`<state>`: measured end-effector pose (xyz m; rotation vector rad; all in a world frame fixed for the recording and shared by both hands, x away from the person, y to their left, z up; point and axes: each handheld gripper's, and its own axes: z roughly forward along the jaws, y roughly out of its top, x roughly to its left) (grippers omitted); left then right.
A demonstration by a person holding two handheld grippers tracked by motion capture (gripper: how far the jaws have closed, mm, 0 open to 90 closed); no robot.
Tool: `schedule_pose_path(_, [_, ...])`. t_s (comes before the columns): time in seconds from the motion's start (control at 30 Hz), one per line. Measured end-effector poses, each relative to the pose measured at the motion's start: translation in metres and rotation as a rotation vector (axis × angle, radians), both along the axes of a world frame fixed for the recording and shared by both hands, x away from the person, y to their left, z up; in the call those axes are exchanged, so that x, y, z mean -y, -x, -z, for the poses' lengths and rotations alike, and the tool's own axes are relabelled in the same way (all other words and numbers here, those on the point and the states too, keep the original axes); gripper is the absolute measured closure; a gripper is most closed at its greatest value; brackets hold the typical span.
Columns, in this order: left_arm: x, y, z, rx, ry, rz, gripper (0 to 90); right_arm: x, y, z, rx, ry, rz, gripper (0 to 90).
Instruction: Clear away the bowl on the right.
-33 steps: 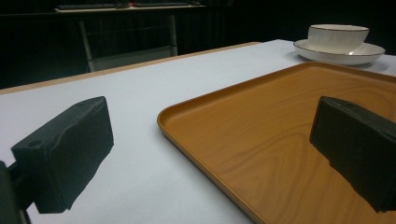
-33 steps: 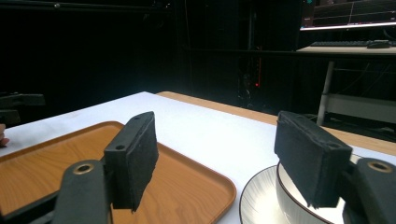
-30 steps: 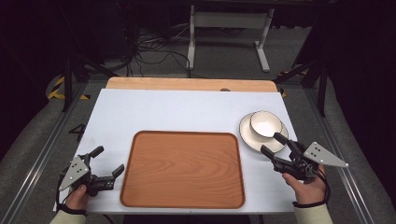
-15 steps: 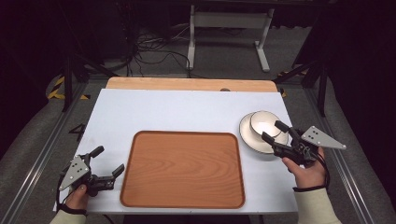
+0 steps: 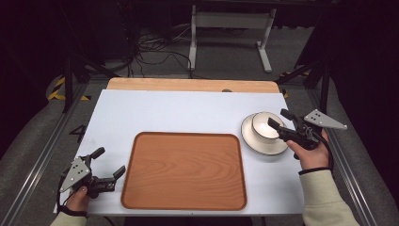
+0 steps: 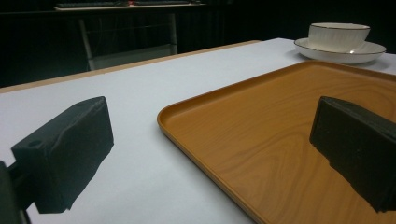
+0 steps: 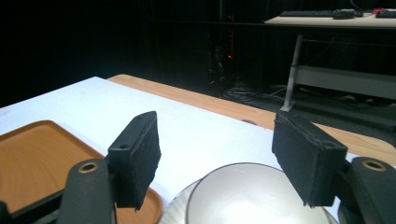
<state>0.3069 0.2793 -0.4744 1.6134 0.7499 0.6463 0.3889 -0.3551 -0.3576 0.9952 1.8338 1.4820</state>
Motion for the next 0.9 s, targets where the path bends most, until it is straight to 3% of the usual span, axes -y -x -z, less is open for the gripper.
schedule_pose_path(0.4, [0.000, 0.000, 0.000, -0.001, -0.003, 0.000, 0.3, 0.012, -0.025, -0.001, -0.025, 0.029, 0.046, 35.5])
schedule_pose_path(0.6, [0.000, 0.000, 0.000, -0.001, -0.003, 0.000, 0.3, 0.022, -0.039, 0.003, -0.065, 0.071, 0.095, 37.5])
schedule_pose_path(0.8, [0.000, 0.000, 0.000, -0.001, -0.003, 0.000, 0.3, 0.026, -0.046, 0.004, -0.075, 0.071, 0.111, 35.2])
schedule_pose_path(0.9, [0.000, 0.000, 0.000, -0.002, -0.002, 0.000, 0.2, 0.027, -0.049, 0.007, -0.100, 0.069, 0.127, 33.9])
